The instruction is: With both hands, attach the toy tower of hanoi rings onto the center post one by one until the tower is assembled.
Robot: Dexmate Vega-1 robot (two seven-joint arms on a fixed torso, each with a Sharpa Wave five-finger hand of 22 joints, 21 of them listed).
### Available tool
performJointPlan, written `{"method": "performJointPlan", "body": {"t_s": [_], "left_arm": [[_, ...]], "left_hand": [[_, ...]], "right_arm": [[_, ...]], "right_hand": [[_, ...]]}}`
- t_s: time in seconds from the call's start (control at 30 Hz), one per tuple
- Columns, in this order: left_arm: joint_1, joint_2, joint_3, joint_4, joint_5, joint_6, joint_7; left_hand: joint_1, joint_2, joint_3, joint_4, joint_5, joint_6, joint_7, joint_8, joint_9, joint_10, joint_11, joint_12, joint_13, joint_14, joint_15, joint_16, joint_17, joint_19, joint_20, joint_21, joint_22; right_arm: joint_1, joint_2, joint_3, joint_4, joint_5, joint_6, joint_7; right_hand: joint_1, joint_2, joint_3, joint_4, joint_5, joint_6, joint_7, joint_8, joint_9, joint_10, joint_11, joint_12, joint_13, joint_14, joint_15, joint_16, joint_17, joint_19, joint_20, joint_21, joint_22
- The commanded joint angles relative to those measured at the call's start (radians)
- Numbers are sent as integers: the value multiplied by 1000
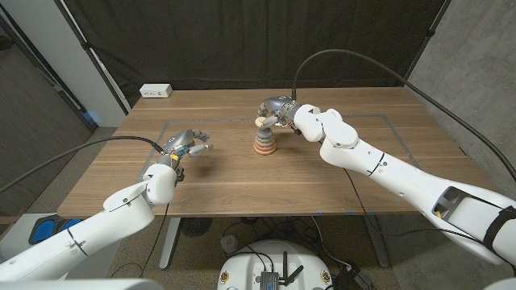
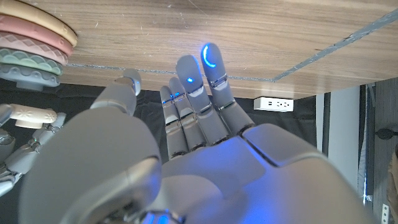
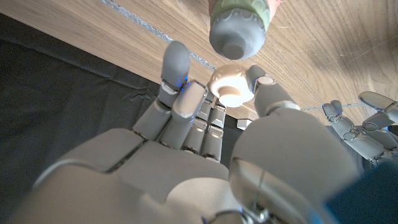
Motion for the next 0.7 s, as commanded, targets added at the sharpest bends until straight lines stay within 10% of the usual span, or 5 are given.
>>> {"method": "performJointPlan", "body": {"t_s": [0.03,0.7], "left_arm": [[7,2,-4,-1,-4,-2,5],[25,5,-14,-2,-14,-8,12]], "left_hand": [[-6,0,7,2,1,3,0,-3,2,1,-1,1,4,5,-70,9,-1,6,-143,8,2],[-6,0,9,1,1,2,0,-4,2,1,-2,1,3,5,-70,10,-2,6,-143,8,3]], "right_arm": [[23,6,-18,15,17,-27,39],[53,13,-60,47,13,-63,71]], "right_hand": [[55,57,2,6,8,18,-9,-3,0,66,-64,2,0,2,0,-2,4,8,-30,-5,0],[53,61,2,8,7,15,-6,-9,1,58,-64,-2,3,-2,0,-4,4,6,-30,-6,0]]}}
